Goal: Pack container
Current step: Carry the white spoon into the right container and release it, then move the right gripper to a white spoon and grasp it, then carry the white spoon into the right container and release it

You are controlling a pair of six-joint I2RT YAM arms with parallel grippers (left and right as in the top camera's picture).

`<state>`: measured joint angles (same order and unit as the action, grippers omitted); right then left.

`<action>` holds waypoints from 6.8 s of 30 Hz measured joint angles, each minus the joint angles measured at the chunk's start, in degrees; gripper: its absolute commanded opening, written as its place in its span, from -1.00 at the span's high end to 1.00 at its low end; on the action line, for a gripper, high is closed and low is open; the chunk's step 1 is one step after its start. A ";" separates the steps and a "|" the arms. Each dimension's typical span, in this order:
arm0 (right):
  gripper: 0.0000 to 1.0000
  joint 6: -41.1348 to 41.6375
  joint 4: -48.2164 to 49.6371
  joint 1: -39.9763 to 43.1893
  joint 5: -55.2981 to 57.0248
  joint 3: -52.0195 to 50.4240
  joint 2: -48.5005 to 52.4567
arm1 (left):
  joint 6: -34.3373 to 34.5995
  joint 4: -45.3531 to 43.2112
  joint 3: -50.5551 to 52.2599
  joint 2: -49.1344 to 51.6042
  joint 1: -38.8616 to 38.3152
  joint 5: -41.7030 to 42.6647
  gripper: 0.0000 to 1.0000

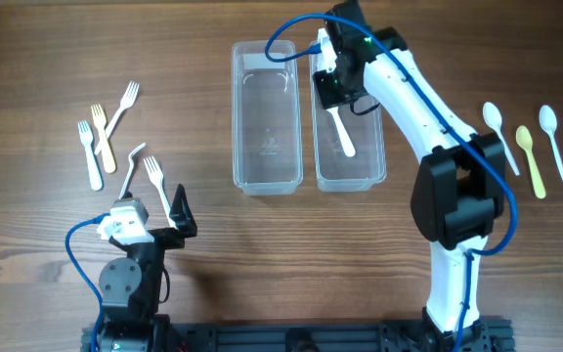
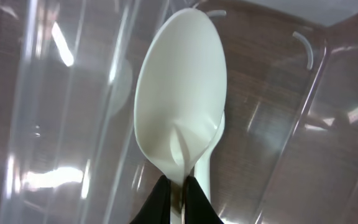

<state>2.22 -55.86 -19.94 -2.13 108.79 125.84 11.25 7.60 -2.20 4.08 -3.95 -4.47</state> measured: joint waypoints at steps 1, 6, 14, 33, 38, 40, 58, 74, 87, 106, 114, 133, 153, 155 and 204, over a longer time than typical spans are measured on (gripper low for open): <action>0.20 0.20 -0.11 0.00 0.31 0.00 0.17 | 0.00 0.00 0.00 0.00 0.00 0.00 -1.00; -0.35 0.50 -0.26 0.00 1.14 0.00 0.28 | 0.00 0.00 0.00 0.00 0.00 0.00 -1.00; -0.46 0.59 -2.71 0.68 3.52 1.20 0.02 | 0.00 0.00 0.00 0.00 0.00 0.00 -1.00; -0.57 -13.03 -11.39 30.23 11.85 1.57 -12.26 | 0.00 0.00 0.00 0.00 0.00 0.00 -1.00; -0.57 -16.72 -9.25 37.33 11.85 1.16 -11.67 | 0.00 0.00 0.00 0.00 0.00 0.00 -1.00; -0.57 -18.47 -9.18 39.76 11.47 1.16 -11.32 | 0.00 0.00 0.00 0.00 0.00 0.00 -1.00; -0.50 -25.14 -7.76 45.66 7.93 0.94 -0.87 | 0.00 0.00 0.00 0.00 0.00 0.00 -1.00; -0.45 -29.68 -6.25 45.64 0.57 0.04 5.97 | 0.00 0.00 0.00 0.00 0.00 0.00 -0.99; -0.45 -32.54 -3.21 43.25 -1.05 -4.31 5.99 | -0.02 0.00 0.00 0.00 0.00 0.00 -0.99; 0.19 -30.80 -0.22 43.23 1.55 -6.23 6.03 | 0.00 0.00 0.00 0.00 0.00 0.00 -1.00; 0.56 -26.32 0.76 43.23 1.92 -6.25 6.03 | -0.02 0.00 0.00 0.00 0.00 0.00 -0.99; 0.85 -20.55 0.42 39.19 2.19 -4.46 6.05 | 0.00 0.00 0.00 0.00 0.00 0.00 -0.99; 0.85 -8.57 -0.63 16.72 -3.43 3.87 -9.60 | 0.00 0.00 0.00 0.00 0.00 0.00 -1.00; 0.84 -6.58 -0.61 13.64 -3.58 3.87 -11.41 | 0.00 0.00 0.00 0.00 0.00 0.00 -1.00; -0.14 -0.02 -6.14 11.39 3.54 -7.10 -17.66 | 0.00 0.00 0.00 0.00 0.00 0.00 -1.00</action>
<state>2.20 -62.00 -8.56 1.41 101.69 108.18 11.25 7.60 -2.20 4.08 -3.95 -4.47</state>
